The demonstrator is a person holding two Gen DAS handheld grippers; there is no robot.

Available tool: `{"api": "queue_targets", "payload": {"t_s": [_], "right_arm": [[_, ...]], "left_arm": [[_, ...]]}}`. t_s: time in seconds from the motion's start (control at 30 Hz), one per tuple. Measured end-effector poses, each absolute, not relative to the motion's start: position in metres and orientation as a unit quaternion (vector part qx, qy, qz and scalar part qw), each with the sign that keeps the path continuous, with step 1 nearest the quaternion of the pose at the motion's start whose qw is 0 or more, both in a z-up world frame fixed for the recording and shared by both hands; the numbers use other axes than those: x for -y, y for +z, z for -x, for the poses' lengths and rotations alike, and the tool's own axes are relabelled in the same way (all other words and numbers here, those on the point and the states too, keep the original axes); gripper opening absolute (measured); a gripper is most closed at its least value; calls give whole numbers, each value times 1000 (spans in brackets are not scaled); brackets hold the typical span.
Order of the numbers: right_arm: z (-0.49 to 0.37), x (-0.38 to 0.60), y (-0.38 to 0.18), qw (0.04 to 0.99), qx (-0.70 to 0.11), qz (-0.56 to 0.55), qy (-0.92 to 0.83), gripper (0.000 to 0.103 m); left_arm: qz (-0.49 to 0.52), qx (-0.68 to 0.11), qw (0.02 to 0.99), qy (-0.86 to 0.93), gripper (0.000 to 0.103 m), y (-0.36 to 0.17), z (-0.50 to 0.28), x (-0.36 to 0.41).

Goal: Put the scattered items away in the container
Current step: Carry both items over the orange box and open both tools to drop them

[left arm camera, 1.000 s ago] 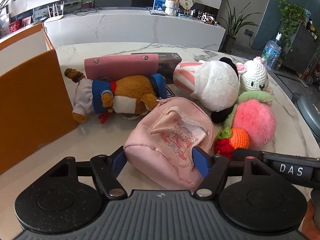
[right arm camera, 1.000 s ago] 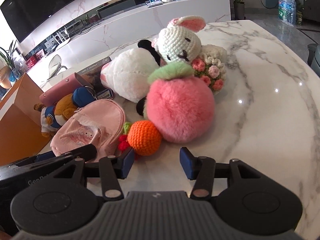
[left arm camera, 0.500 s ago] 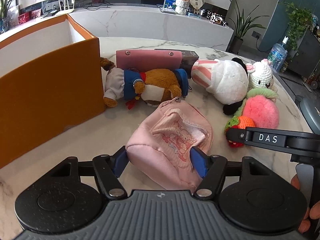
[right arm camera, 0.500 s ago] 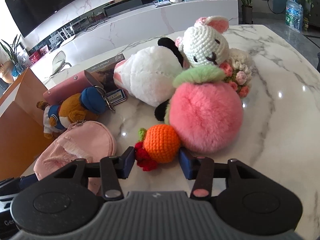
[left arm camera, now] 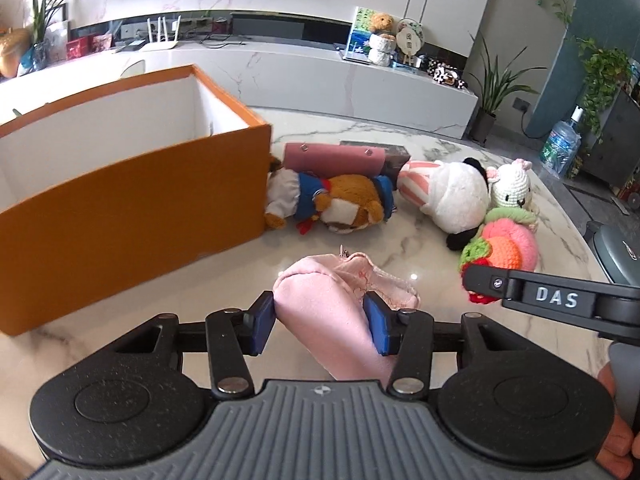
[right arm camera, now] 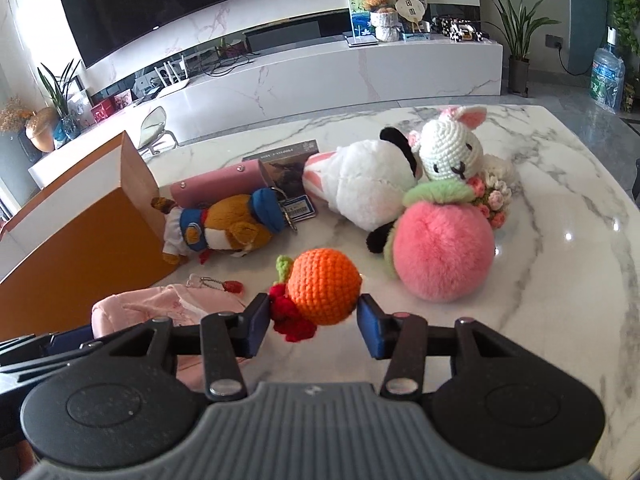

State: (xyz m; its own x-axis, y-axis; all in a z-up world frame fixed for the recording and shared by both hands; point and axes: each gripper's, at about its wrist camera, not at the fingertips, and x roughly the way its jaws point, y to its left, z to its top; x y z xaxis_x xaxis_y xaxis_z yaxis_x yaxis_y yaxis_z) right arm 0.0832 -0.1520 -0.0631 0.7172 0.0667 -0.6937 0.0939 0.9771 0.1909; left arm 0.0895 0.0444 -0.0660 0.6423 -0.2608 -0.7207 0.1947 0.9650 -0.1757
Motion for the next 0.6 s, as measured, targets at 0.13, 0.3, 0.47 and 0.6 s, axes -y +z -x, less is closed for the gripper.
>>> {"api": "queue_targets", "payload": {"t_s": [0.13,0.3,0.47,0.6], "right_arm": [[-68,142,-56,922,-375,-98,-1,51],[-54,130,-48,924,-371,-87,6,51],[-45,117,-34,930,-356,-84,22,51],[-41,106,-18,936,-340,-87,36,51]], "left_arm": [[49,-391,911,-118,54,-62,-75,-52],[50,-364,923,-112,52,-42,-63,-62],[52,-337,934,-105,52,-19,-53,-73],[54,-315,942,-100,52,0,-45,-82]]}}
